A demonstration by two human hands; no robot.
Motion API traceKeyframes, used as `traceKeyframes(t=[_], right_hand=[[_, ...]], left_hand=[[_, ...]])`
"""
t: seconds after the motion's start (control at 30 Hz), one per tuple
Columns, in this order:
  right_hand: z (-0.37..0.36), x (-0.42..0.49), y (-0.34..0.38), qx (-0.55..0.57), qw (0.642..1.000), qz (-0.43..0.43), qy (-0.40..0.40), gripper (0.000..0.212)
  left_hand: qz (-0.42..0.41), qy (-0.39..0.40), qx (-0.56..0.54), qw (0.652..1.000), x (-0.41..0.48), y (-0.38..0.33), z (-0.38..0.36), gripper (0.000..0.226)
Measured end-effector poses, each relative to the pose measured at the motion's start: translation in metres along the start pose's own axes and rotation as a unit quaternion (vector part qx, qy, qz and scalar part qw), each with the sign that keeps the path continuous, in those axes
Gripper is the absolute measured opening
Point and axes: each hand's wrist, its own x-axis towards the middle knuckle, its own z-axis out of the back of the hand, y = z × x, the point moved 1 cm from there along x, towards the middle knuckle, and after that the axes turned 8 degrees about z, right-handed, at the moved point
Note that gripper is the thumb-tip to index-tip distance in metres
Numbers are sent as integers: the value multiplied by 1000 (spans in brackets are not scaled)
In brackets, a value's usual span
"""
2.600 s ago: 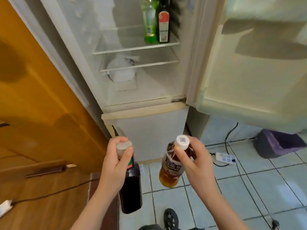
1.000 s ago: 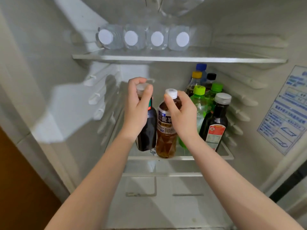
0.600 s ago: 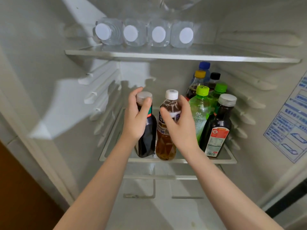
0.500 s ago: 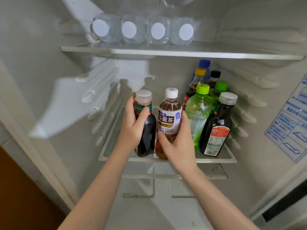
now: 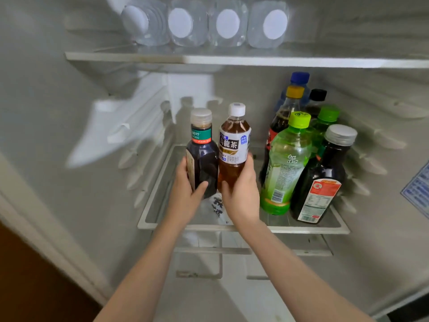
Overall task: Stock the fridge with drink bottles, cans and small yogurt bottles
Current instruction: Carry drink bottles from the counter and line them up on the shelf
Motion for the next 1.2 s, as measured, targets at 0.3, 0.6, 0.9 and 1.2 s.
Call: traceKeyframes(t=[0.3,0.6,0.9,1.2], right_hand=[[-40,63,-8,53,998,-17,24,81],[-44,64,-8,20,992,-84,88,88],[35,-56,11,31,995,91,18,29],[107,-259,-56,-76,996,-39,0,24]], left_hand=[[22,-51,65,996,68,1,4,74],[50,-126,119,984,44,-2,15,69],[-124,-166,41,977,-98,-16,12,30],[-110,194,55,973,-231,62,-40,20]])
